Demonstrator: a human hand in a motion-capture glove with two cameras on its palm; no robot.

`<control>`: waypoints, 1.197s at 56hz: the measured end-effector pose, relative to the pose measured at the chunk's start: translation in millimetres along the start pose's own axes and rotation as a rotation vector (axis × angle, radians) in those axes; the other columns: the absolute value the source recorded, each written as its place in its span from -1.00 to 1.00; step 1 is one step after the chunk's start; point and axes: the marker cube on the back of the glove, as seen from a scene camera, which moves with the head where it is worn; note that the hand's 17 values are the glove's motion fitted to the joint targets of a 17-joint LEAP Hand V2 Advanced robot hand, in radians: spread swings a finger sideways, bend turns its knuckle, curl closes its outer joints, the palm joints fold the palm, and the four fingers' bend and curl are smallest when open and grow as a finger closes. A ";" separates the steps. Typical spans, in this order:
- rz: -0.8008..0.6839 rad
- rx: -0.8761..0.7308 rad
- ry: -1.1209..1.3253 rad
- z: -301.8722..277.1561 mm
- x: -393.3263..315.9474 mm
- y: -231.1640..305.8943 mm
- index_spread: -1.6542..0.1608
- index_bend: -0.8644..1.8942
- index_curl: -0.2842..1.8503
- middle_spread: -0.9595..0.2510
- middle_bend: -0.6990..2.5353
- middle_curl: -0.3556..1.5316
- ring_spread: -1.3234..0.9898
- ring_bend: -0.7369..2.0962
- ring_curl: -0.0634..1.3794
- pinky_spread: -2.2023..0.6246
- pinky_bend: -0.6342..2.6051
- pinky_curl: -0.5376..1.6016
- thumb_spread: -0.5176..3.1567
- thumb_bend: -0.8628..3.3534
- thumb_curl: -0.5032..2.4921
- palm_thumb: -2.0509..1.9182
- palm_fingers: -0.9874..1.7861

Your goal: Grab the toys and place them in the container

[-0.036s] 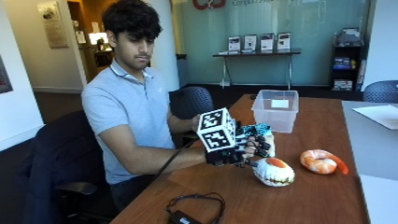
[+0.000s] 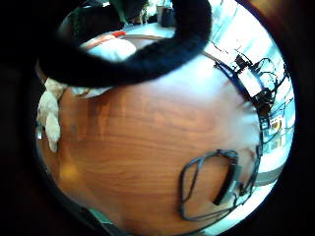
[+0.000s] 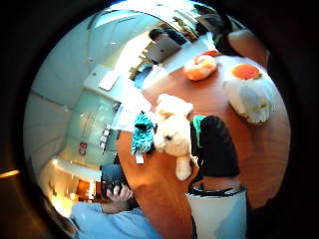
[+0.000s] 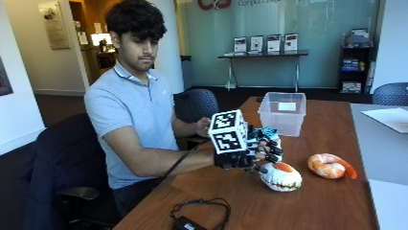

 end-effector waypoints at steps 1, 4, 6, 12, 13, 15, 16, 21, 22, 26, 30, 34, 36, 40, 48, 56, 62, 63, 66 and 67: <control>0.037 0.008 0.001 -10.0 10.3 3.2 0.64 -0.14 -0.65 0.54 -0.46 -0.57 0.08 -0.36 -0.86 0.56 -0.35 -0.39 -0.36 -0.56 -0.66 0.05 -0.06; 0.108 -0.048 0.027 -17.9 23.0 -4.5 0.59 -0.15 -0.61 0.54 -0.47 -0.56 0.07 -0.38 -0.85 0.56 -0.30 -0.34 -0.24 -0.56 -0.65 0.06 -0.13; 0.140 -0.110 0.050 -15.4 26.5 -13.8 0.56 -0.16 -0.60 0.54 -0.48 -0.55 0.07 -0.38 -0.84 0.57 -0.27 -0.32 -0.17 -0.55 -0.64 0.06 -0.19; 0.191 -0.275 0.098 -0.7 32.2 -32.0 0.51 -0.20 -0.57 0.54 -0.48 -0.52 0.08 -0.39 -0.85 0.57 -0.17 -0.25 -0.05 -0.55 -0.61 0.05 -0.31; 0.197 -0.297 0.103 2.2 33.2 -33.9 0.50 -0.20 -0.57 0.54 -0.49 -0.52 0.09 -0.38 -0.85 0.57 -0.15 -0.25 -0.04 -0.55 -0.61 0.05 -0.33; 0.211 -0.329 0.111 8.2 36.1 -37.4 0.49 -0.22 -0.56 0.55 -0.48 -0.52 0.09 -0.38 -0.85 0.57 -0.13 -0.24 -0.02 -0.56 -0.60 0.05 -0.35; 0.216 -0.339 0.115 11.2 37.6 -38.8 0.49 -0.23 -0.56 0.55 -0.48 -0.51 0.09 -0.38 -0.85 0.57 -0.12 -0.23 -0.01 -0.56 -0.60 0.04 -0.36; 0.222 -0.321 0.095 24.6 42.8 -43.5 0.47 -0.25 -0.55 0.56 -0.49 -0.50 0.10 -0.37 -0.84 0.58 -0.06 -0.20 0.02 -0.55 -0.57 0.06 -0.37; 0.213 -0.299 0.078 27.1 43.0 -44.5 0.47 -0.25 -0.55 0.57 -0.49 -0.50 0.10 -0.37 -0.83 0.58 -0.04 -0.19 0.03 -0.55 -0.57 0.07 -0.36; 0.152 -0.161 0.007 29.7 40.9 -49.3 0.46 -0.26 -0.55 0.58 -0.47 -0.48 0.11 -0.29 -0.79 0.55 0.03 -0.16 0.08 -0.51 -0.54 0.13 -0.21; 0.111 -0.039 -0.028 18.3 34.9 -52.7 0.47 -0.24 -0.55 0.60 -0.45 -0.48 0.07 -0.09 -0.73 0.45 0.04 -0.19 0.15 -0.45 -0.50 0.22 0.15; 0.063 0.054 -0.074 -1.1 16.5 -57.5 0.50 -0.24 -0.54 0.59 -0.42 -0.45 0.03 0.05 -0.62 0.39 0.02 -0.18 0.17 -0.40 -0.46 0.30 0.34; 0.025 0.099 -0.098 -14.1 0.1 -61.5 0.51 -0.25 -0.53 0.59 -0.42 -0.44 0.02 0.08 -0.58 0.37 0.01 -0.18 0.17 -0.38 -0.45 0.33 0.36; -0.056 0.142 -0.134 -36.3 -40.5 -70.1 0.52 -0.25 -0.52 0.59 -0.39 -0.41 0.00 0.14 -0.51 0.34 0.00 -0.17 0.16 -0.35 -0.43 0.36 0.41; -0.226 0.138 -0.181 -75.0 -144.4 -95.9 0.54 -0.25 -0.50 0.59 -0.38 -0.38 -0.02 0.16 -0.45 0.32 -0.01 -0.15 0.16 -0.31 -0.41 0.40 0.41; -0.417 0.028 -0.235 -84.4 -255.9 -120.6 0.55 -0.25 -0.50 0.59 -0.38 -0.35 -0.03 0.16 -0.43 0.30 -0.01 -0.14 0.15 -0.28 -0.40 0.42 0.41; -0.434 -0.022 -0.259 -75.1 -303.0 -132.4 0.55 -0.25 -0.50 0.59 -0.38 -0.33 -0.04 0.16 -0.42 0.30 -0.01 -0.14 0.15 -0.26 -0.40 0.41 0.42; -0.439 -0.030 -0.258 -73.0 -309.4 -133.3 0.55 -0.26 -0.50 0.59 -0.38 -0.33 -0.04 0.16 -0.42 0.30 -0.01 -0.14 0.15 -0.26 -0.40 0.41 0.42; -0.455 -0.057 -0.246 -66.5 -325.9 -135.1 0.55 -0.26 -0.50 0.59 -0.38 -0.33 -0.04 0.16 -0.41 0.30 -0.01 -0.14 0.15 -0.25 -0.40 0.41 0.42; -0.458 -0.067 -0.239 -64.7 -329.3 -135.7 0.55 -0.26 -0.50 0.59 -0.38 -0.32 -0.04 0.16 -0.41 0.30 -0.01 -0.14 0.15 -0.25 -0.40 0.41 0.42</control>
